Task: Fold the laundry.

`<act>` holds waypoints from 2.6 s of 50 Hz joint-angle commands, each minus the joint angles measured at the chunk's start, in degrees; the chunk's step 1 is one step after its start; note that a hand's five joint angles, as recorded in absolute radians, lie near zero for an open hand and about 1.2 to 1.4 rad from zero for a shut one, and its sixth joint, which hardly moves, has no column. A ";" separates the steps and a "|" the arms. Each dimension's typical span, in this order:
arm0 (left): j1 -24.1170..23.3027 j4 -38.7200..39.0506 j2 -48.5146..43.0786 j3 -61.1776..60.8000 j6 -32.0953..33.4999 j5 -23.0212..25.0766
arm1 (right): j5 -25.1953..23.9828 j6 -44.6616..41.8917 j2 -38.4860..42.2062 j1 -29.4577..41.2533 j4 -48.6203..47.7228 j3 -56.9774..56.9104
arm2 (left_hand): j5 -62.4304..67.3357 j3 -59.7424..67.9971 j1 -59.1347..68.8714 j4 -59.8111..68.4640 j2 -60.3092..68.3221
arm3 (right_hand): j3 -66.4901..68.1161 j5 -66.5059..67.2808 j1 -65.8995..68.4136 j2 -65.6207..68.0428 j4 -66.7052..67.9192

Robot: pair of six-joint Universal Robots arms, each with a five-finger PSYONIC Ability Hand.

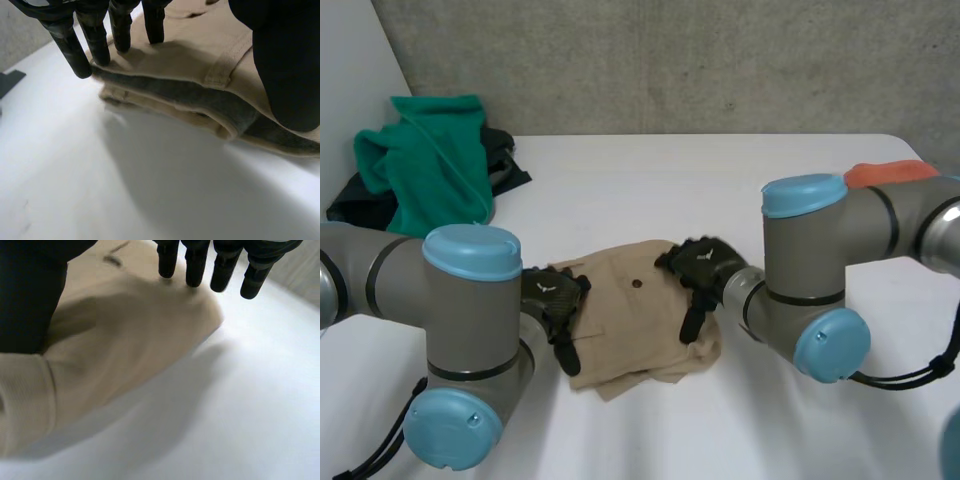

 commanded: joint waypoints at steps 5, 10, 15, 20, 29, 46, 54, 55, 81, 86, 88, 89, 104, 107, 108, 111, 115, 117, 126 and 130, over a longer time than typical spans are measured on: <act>-1.26 0.57 12.67 3.85 0.38 0.87 | 0.41 0.31 -18.61 0.01 -15.53 14.96 | -1.88 -1.24 0.67 -0.94 0.16 | -1.87 -2.61 -2.15 -1.52 -2.25; -1.08 0.57 15.85 4.29 1.44 3.76 | -0.38 -0.66 -26.80 -0.17 -18.88 22.44 | -1.88 -1.24 0.67 -0.94 0.16 | -1.87 -2.61 -2.15 -1.52 -2.25; -1.00 0.57 17.87 4.03 2.06 10.43 | -2.14 -4.26 -27.51 0.36 -19.85 30.44 | -1.88 -1.24 0.67 -0.94 0.16 | -1.79 -2.53 -2.07 -1.44 -2.17; -0.91 0.49 18.31 3.59 1.79 17.73 | -5.65 -8.13 -27.25 2.20 -26.33 40.28 | -1.88 -1.24 0.67 -0.94 0.16 | -1.12 -1.85 -1.39 -0.77 -1.50; -0.29 0.40 17.96 3.15 1.62 23.37 | -6.71 -11.72 -18.83 4.76 -46.12 47.68 | -1.54 -0.91 1.01 -0.60 0.49 | 2.23 1.50 1.96 2.59 1.85; 0.85 0.57 17.78 2.80 1.35 23.37 | -7.06 -20.17 -7.82 4.67 -48.50 38.10 | -1.54 -0.91 1.01 -0.60 0.49 | 27.96 27.22 27.68 28.31 27.58; 0.94 0.66 18.05 2.09 1.35 23.37 | -7.06 -19.56 -7.12 4.84 -48.85 34.94 | -1.54 -0.91 1.01 -0.60 0.49 | 28.84 28.10 28.56 29.19 28.46; 0.94 0.75 18.05 2.09 1.35 23.37 | -7.06 -19.56 -6.86 4.84 -48.85 34.68 | -1.54 -0.91 1.01 -0.60 0.49 | 28.32 27.59 28.05 28.68 27.94; 0.85 0.66 19.36 1.39 1.35 23.45 | -6.19 -16.04 -2.90 4.93 -44.64 23.61 | -1.54 -0.91 1.01 -0.60 0.49 | 68.13 67.39 67.85 68.48 67.75; 0.85 0.84 20.33 1.39 1.27 23.54 | -6.71 -16.39 -4.30 3.79 -44.99 23.07 | -1.54 -0.91 1.00 -0.60 0.49 | 68.13 67.39 67.85 68.48 67.75; 0.94 1.19 20.68 1.48 1.35 23.54 | -7.24 -16.30 -5.62 1.25 -45.69 22.55 | -1.71 -1.08 0.84 -0.77 0.33 | 68.13 67.39 67.85 68.48 67.75; 0.94 1.45 20.77 1.48 1.35 23.54 | -7.33 -16.30 -6.06 0.11 -45.95 22.46 | -1.71 -1.08 0.84 -0.77 0.33 | 68.13 67.39 67.85 68.48 67.75; 0.06 6.20 21.30 3.32 1.62 23.98 | -15.59 -7.10 -6.86 -17.82 -59.92 7.53 | -1.71 -1.08 0.84 -0.77 0.33 | 68.13 67.39 67.85 68.48 67.75; -0.64 6.46 21.21 3.76 1.62 24.86 | -16.03 0.99 -4.58 -23.01 -61.07 2.52 | -1.71 -1.08 0.84 -0.77 0.33 | 68.13 67.39 67.85 68.48 67.75; -0.91 6.46 21.21 3.85 1.62 25.30 | -16.11 2.66 -3.88 -24.15 -61.33 1.11 | -1.71 -1.08 0.84 -0.77 0.33 | 68.13 67.39 67.85 68.48 67.75; -1.43 6.64 20.95 4.03 1.62 26.88 | -16.64 8.82 -0.27 -28.63 -62.39 -4.69 | -1.71 -1.08 0.84 -0.77 0.33 | 68.13 67.39 67.85 68.48 67.75; -1.87 6.81 20.68 3.76 1.62 27.58 | -19.45 14.27 6.05 -35.75 -62.74 -11.19 | -1.71 -1.08 0.84 -0.77 0.33 | 68.13 67.39 67.85 68.48 67.75; -2.14 6.90 20.42 3.50 1.53 27.58 | -22.42 16.55 9.73 -39.52 -63.35 -13.82 | -1.54 -0.91 1.00 -0.60 0.49 | 68.13 67.39 67.85 68.48 67.75; -2.58 7.60 19.01 2.53 1.62 27.58 | -32.72 21.75 23.28 -49.11 -69.51 -21.57 | -1.54 -0.91 1.01 -0.60 0.49 | 68.13 67.39 67.85 68.48 67.75; -2.93 7.69 18.31 2.53 1.62 27.58 | -35.80 22.10 26.97 -52.63 -69.95 -22.10 | -1.37 -0.74 1.17 -0.43 0.66 | 68.13 67.39 67.85 68.48 67.75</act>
